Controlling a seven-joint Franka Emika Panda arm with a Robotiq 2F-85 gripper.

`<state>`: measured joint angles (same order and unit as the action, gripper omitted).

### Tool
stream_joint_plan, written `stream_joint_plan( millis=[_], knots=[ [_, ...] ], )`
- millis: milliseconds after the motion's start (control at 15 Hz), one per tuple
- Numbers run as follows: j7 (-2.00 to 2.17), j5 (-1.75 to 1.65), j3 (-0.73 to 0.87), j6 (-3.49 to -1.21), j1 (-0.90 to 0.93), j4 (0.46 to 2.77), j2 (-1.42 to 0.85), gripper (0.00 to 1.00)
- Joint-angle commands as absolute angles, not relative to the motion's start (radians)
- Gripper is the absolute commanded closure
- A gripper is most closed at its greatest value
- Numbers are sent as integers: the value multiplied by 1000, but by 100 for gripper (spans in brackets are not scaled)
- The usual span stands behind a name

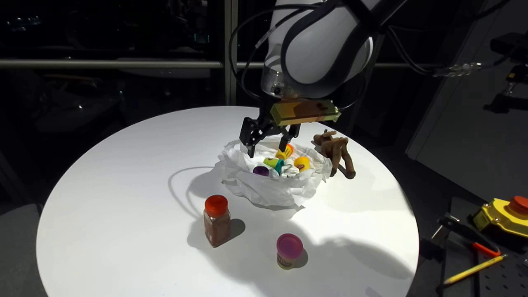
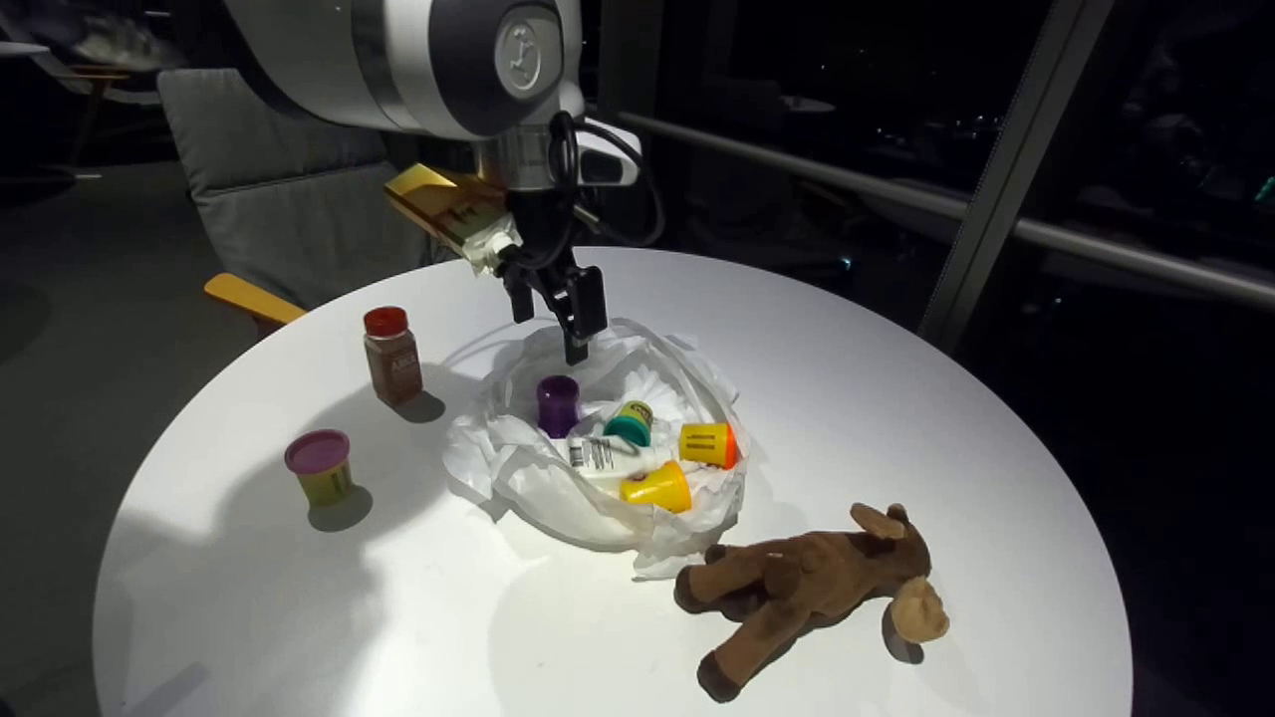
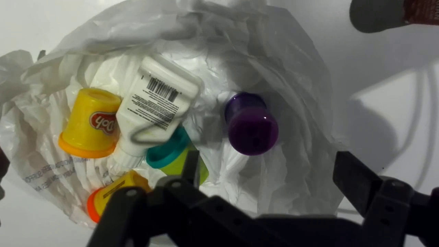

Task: Pick up the objects from the plastic and put them on the table

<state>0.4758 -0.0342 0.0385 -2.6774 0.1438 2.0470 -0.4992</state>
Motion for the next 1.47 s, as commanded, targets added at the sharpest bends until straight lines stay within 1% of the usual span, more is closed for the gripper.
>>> stream_joint_plan(
  millis=[0,533,933,1000,1067,1200,1267,1400],
  knots=[
    [445,31,37,-2630,125,1953,-569,0],
    [479,80,60,-2602,132,1856,-692,0],
    [480,93,63,-2579,129,1819,-732,0],
    [478,96,60,-2577,129,1819,-732,21],
    [476,98,57,-2575,129,1821,-729,25],
    [466,110,43,-2569,123,1832,-721,41],
    [465,114,40,-2568,123,1835,-720,51],
    [469,122,37,-2575,128,1848,-711,65]
  ],
)
